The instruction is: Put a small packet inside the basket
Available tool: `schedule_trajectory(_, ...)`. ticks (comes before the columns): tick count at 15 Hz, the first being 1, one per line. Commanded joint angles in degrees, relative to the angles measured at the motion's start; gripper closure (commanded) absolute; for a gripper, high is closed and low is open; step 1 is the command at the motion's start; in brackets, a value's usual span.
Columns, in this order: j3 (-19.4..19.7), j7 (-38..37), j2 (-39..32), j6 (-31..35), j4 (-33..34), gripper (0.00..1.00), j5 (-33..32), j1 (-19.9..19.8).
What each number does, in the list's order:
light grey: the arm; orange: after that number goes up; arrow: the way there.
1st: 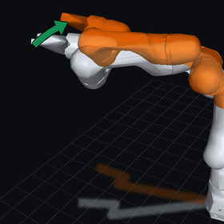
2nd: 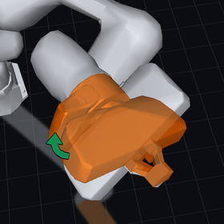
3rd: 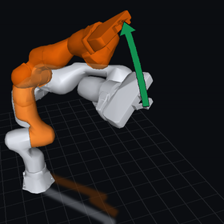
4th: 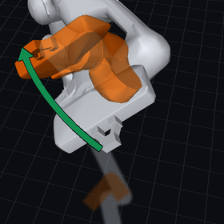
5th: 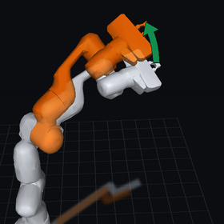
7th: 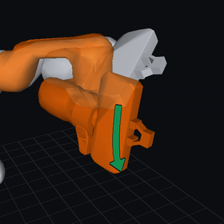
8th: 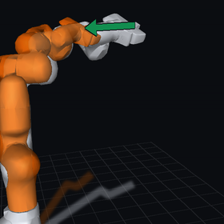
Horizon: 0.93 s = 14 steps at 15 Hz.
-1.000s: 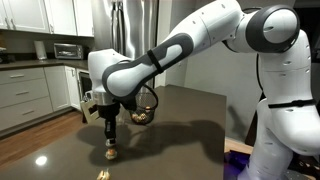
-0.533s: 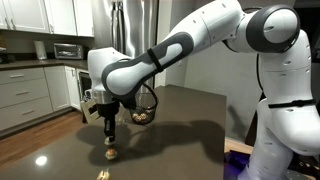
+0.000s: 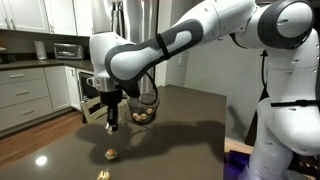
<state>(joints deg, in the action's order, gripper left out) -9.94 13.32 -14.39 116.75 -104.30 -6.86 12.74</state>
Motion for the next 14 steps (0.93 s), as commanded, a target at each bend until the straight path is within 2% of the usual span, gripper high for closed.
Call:
schedule_trajectory(1, 0.2, 0.3, 4.0, -2.7, -0.9, 0.92, -2.3, -0.8)
schedule_trajectory(14, 3.3, 1.9, 11.7, -9.2, -0.6, 0.92, -2.1, -5.2)
